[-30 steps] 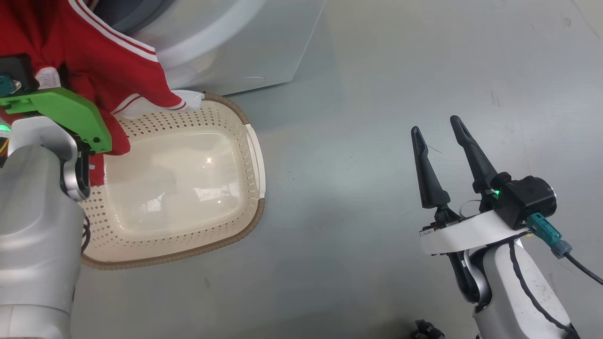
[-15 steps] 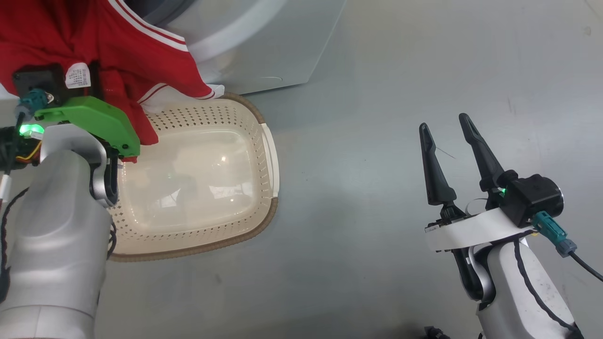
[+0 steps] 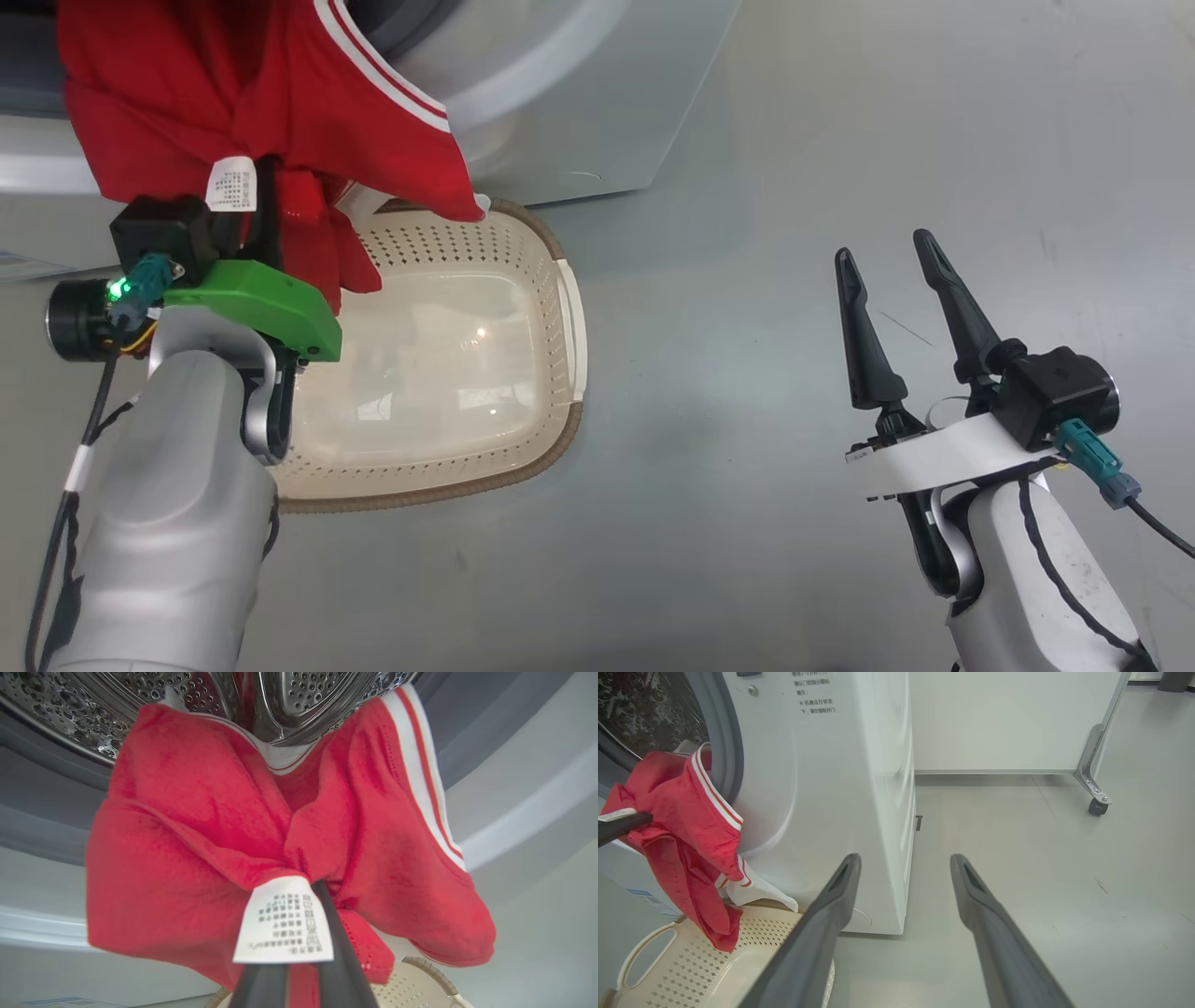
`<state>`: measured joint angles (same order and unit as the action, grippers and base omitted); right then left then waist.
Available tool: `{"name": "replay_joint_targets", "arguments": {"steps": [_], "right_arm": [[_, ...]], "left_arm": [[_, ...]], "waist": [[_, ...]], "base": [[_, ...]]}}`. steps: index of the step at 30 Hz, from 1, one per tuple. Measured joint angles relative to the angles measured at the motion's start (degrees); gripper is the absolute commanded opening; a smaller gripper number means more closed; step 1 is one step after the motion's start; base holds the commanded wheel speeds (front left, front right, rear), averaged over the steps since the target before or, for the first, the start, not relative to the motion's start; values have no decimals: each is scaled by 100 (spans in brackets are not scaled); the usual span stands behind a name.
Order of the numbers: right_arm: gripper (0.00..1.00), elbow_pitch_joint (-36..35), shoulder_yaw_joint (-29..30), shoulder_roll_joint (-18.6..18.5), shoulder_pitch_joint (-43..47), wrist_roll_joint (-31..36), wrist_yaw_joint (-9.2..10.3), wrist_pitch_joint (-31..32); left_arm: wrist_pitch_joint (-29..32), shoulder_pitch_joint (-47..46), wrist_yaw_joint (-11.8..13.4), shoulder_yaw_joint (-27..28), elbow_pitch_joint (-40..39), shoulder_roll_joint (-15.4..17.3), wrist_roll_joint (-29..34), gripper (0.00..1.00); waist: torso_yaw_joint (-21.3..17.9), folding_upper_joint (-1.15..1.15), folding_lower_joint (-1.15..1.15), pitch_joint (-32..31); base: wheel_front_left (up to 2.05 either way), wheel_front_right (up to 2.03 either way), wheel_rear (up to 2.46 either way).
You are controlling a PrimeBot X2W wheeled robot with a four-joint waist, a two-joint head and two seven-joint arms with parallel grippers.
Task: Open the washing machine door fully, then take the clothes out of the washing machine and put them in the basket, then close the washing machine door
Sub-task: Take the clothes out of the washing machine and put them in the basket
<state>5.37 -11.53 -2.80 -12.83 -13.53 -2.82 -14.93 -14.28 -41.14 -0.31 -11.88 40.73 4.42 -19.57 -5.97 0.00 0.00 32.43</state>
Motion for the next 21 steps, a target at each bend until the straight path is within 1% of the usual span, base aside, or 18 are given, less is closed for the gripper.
{"name": "replay_joint_targets", "arguments": {"steps": [6,8,15,21], "right_arm": [[100,67,13,0,23,7,-2,0],[100,73,36,0,47,8,-2,0],[100,81,113,-1,169,58,0,0],[100,98,114,-2,214,100,-1,0]], "left_arm": [[-18,353,11,52,-455,-29,1,0],[-16,482,60,63,-635,-56,1,0],[-16,703,163,132,-1707,-142,142,0],[-16,1062,208,102,-2332,-143,345,0]], "waist": [[56,0,0,-186],[77,0,0,-254],[212,0,0,-469],[342,0,0,-644]], "base": [[0,0,0],[0,0,0],[0,0,0],[0,0,0]]}}
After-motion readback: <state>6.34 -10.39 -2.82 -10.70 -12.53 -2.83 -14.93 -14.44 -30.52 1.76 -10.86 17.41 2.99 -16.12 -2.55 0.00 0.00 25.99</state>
